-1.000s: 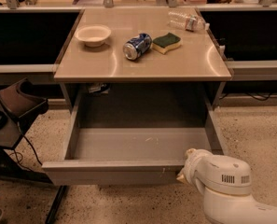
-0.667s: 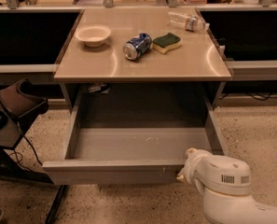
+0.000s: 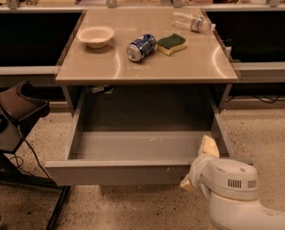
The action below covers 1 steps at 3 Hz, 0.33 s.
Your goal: Open top drawer
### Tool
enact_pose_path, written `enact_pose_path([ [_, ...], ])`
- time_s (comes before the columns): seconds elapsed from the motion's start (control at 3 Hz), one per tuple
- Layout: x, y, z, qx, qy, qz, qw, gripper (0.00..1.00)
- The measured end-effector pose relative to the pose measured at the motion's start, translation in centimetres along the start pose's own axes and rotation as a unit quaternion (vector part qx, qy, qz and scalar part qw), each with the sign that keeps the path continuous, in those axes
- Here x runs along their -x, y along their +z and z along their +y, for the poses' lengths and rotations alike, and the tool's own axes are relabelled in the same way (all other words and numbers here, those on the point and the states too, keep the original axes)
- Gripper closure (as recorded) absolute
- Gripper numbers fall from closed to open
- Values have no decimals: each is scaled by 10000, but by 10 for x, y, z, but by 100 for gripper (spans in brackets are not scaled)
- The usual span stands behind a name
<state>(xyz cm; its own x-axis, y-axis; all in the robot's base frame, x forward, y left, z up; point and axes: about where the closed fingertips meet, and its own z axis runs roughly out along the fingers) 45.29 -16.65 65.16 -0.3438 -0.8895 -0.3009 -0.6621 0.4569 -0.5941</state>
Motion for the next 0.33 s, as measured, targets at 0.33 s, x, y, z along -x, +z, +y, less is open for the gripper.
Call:
enact_pose_path([
  [0.33, 0, 0, 0, 0, 0, 0, 10000, 0],
])
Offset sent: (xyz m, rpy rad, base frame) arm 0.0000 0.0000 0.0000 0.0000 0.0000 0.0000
